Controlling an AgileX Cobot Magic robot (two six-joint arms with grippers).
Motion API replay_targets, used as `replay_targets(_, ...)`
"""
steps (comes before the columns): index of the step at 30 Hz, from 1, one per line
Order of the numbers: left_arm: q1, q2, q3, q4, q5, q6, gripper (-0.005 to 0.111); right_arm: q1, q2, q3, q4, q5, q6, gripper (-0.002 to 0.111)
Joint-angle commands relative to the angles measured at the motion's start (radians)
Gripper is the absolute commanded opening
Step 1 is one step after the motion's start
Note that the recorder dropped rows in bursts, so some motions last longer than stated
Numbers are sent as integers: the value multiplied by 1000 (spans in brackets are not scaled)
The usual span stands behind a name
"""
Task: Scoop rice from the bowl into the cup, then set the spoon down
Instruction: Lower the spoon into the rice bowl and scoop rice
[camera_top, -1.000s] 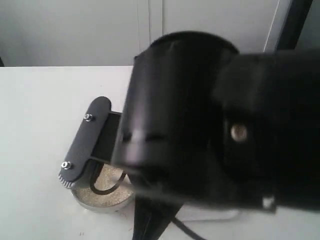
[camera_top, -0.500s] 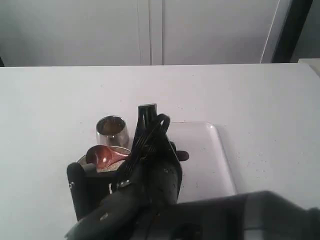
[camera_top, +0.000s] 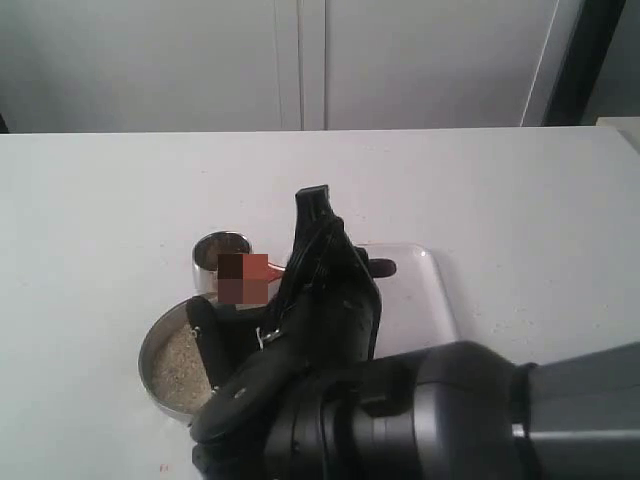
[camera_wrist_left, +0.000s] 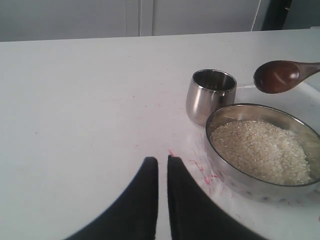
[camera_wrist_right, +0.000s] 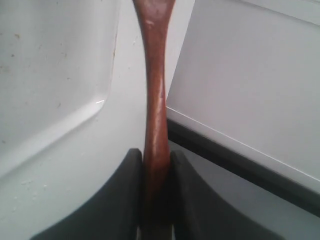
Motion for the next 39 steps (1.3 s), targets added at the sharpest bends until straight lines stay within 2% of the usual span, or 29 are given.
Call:
replay_targets(1, -9, 1, -6, -10, -3, 0, 14, -8, 1, 3, -34, -82, 2, 0)
replay_targets(9, -9, 1, -6, -10, -3, 0, 14, -8, 79, 3, -45, -63, -72, 0)
replay_targets(20, -9, 1, -6, -10, -3, 0, 14, -8, 141, 3, -105, -58, -66, 0)
replay_targets(39, -9, 1, -6, -10, -3, 0, 14, -8, 135, -29, -13, -81, -108, 0)
